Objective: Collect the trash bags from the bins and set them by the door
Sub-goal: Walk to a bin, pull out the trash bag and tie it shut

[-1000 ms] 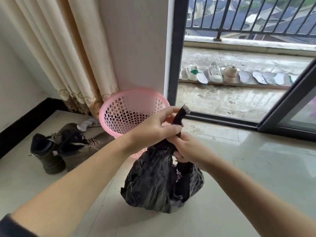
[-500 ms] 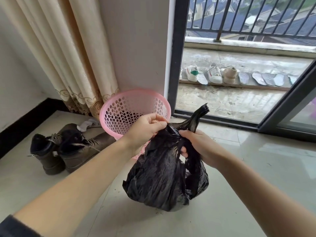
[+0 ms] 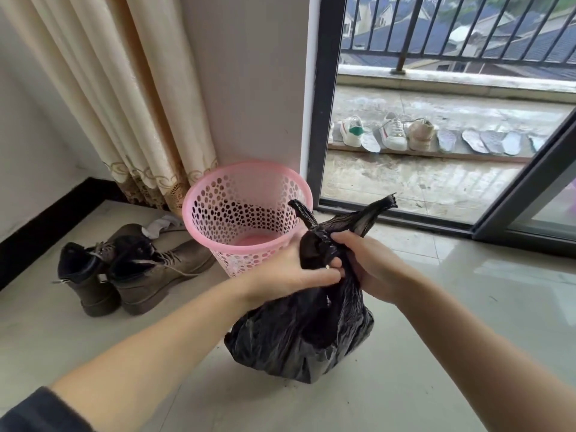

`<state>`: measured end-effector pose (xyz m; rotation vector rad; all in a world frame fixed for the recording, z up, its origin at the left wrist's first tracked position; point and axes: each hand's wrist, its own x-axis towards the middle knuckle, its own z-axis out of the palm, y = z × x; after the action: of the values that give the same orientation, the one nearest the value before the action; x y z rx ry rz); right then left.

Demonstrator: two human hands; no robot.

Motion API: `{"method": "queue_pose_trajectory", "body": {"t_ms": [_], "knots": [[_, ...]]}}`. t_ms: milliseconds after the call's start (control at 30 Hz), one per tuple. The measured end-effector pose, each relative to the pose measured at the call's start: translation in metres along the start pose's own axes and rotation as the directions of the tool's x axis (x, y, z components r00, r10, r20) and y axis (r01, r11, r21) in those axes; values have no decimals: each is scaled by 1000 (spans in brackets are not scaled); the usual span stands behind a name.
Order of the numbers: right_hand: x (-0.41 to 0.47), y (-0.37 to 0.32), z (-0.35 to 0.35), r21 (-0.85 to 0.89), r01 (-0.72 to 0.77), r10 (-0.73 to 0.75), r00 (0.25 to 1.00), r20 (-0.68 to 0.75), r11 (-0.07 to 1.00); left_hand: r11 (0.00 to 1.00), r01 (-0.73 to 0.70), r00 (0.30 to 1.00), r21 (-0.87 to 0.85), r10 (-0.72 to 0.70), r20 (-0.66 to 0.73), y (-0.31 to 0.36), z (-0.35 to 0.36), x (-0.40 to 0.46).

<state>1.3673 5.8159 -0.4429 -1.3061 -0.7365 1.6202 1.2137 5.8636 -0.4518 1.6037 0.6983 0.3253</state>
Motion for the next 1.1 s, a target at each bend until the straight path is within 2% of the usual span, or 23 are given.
{"method": "queue_pose_trajectory", "body": {"t_ms": [33,133,200,233,267,333,367,433,533,600,633,700,733,800,867,900,933,967,1000,1033,1100], "knots": [[-1,-1,-1,38,-15,13,999,50,999,998,-25,1000,66,24,7,-3,9,0],[-7,-3,-6,44,-26,14,969,247,999,1000,-27,998,-2,26,-65,-4,13,3],[-10,-3,-10,-62,21,-4,964,267,998,999,13,994,31,-10,-108,-6,8,7],[-10,-1,-12,-192,51,-6,974,227,980,998,46,990,50,-39,-139,-9,5,8],[-10,0,-13,-387,82,-16,985,173,919,995,86,984,41,-78,-162,-12,4,8],[-8,2,-15,-767,115,-81,993,82,631,986,159,979,-57,-165,-122,-18,3,8],[-5,4,-16,-853,119,-137,989,56,508,968,209,972,-139,-221,-77,-20,2,9],[0,11,-16,-900,138,-289,957,14,414,878,336,940,-340,-337,60,-21,-3,10],[3,17,-16,-899,232,-474,880,31,372,623,443,890,-645,-394,231,-22,-10,10],[5,20,-13,-876,294,-492,867,77,381,595,462,883,-658,-375,281,-28,-12,10],[5,20,-12,-857,313,-473,876,94,410,612,464,882,-641,-384,272,-31,-13,10],[3,21,-9,-803,332,-417,902,116,495,584,456,878,-672,-420,230,-36,-14,14],[3,22,-9,-782,333,-398,910,119,527,569,419,883,-708,-438,170,-37,-13,15],[5,26,-11,-766,295,-373,925,77,572,607,317,876,-729,-482,-20,-42,-10,21],[10,31,-19,-763,225,-358,934,-9,606,717,290,844,-634,-504,-184,-50,-9,27],[12,34,-24,-756,191,-350,935,-54,626,826,307,835,-473,-472,-282,-55,-10,28],[15,35,-29,-749,146,-333,937,-105,646,925,319,848,-205,-375,-373,-61,-12,27],[16,37,-34,-755,100,-312,939,-144,648,945,305,879,116,-233,-415,-68,-15,25],[16,39,-38,-782,59,-301,939,-167,620,875,275,908,399,-100,-407,-75,-17,21],[15,42,-44,-833,42,-303,940,-154,552,751,243,929,614,1,-369,-84,-19,17],[10,54,-60,-937,23,-245,967,-67,349,465,228,959,855,45,-281,-102,-26,7]]}}
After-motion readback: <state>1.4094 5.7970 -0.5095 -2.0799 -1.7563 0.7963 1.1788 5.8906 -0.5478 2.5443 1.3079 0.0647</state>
